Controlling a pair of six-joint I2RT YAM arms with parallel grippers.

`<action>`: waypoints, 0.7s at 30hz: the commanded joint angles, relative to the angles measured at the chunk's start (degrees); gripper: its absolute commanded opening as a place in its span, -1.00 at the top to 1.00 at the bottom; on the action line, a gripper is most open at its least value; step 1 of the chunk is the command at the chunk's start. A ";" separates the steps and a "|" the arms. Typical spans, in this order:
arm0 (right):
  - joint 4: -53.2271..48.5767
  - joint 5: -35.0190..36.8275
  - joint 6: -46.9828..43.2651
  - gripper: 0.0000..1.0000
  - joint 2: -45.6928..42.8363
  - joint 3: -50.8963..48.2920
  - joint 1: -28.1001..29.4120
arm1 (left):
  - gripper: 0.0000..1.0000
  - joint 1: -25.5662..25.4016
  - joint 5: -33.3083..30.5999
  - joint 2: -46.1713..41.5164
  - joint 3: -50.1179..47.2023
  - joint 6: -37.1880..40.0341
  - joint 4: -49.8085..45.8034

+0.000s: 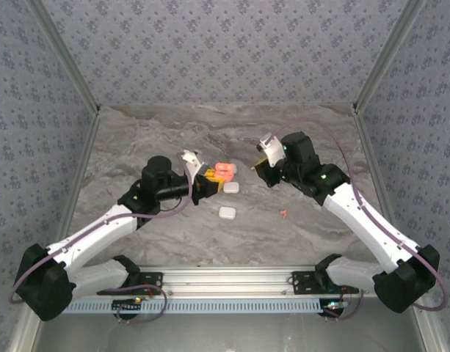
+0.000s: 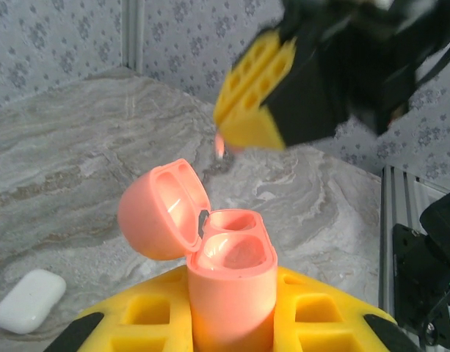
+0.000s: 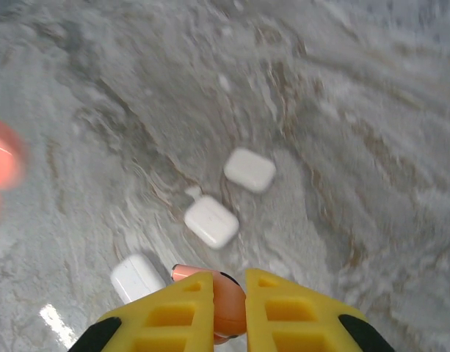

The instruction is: Insert the wireless bluetooth earbuds into the charging case

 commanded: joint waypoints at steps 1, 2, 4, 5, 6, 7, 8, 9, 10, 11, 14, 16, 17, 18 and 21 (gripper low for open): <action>-4.59 -1.86 -7.79 0.71 0.98 7.20 3.11 | 1.00 -0.53 2.84 0.82 2.41 0.31 -0.87; -5.76 -1.58 -8.95 0.71 1.47 8.55 4.14 | 1.00 -0.54 3.01 0.95 2.62 0.37 -0.88; -5.95 -1.42 -10.67 0.71 2.22 10.51 5.84 | 1.00 -0.52 3.46 1.13 2.80 0.37 -0.83; -5.87 -1.19 -11.53 0.71 2.57 11.24 6.77 | 1.00 -0.54 3.61 1.22 2.93 0.50 -0.87; -5.84 -0.95 -12.15 0.71 2.89 11.77 7.53 | 1.00 -0.62 3.76 1.28 2.95 0.47 -1.03; -5.70 -0.52 -12.84 0.71 3.27 12.24 8.42 | 1.00 -0.63 3.87 1.40 3.12 0.58 -1.25; -5.62 0.18 -13.45 0.72 3.72 12.67 9.43 | 1.00 -0.63 3.97 1.40 3.21 0.63 -1.39; -5.62 0.65 -13.80 0.72 4.09 12.97 10.06 | 1.00 -0.62 4.08 1.40 3.22 0.68 -1.49; -5.59 0.77 -14.19 0.72 4.54 13.35 10.68 | 1.00 -0.59 4.09 1.40 3.17 0.68 -1.59; -5.55 0.80 -14.41 0.73 5.06 13.58 11.39 | 1.00 -0.72 4.14 1.34 3.22 0.68 -1.57; -5.44 1.51 -15.13 0.73 6.40 13.87 12.89 | 1.00 -0.70 4.07 1.16 3.22 0.65 -1.71; -5.43 1.62 -15.24 0.73 7.14 14.12 13.36 | 1.00 -0.80 4.11 1.09 3.22 0.70 -1.76; -5.26 1.36 -15.22 0.73 7.40 14.21 13.52 | 1.00 -0.81 4.13 1.05 3.23 0.76 -1.84; -5.03 1.18 -15.23 0.73 7.63 14.30 13.65 | 1.00 -0.79 4.07 0.96 3.22 0.73 -1.85; -4.91 0.90 -15.40 0.73 8.29 14.61 13.96 | 1.00 -0.83 4.10 0.96 3.30 0.82 -1.92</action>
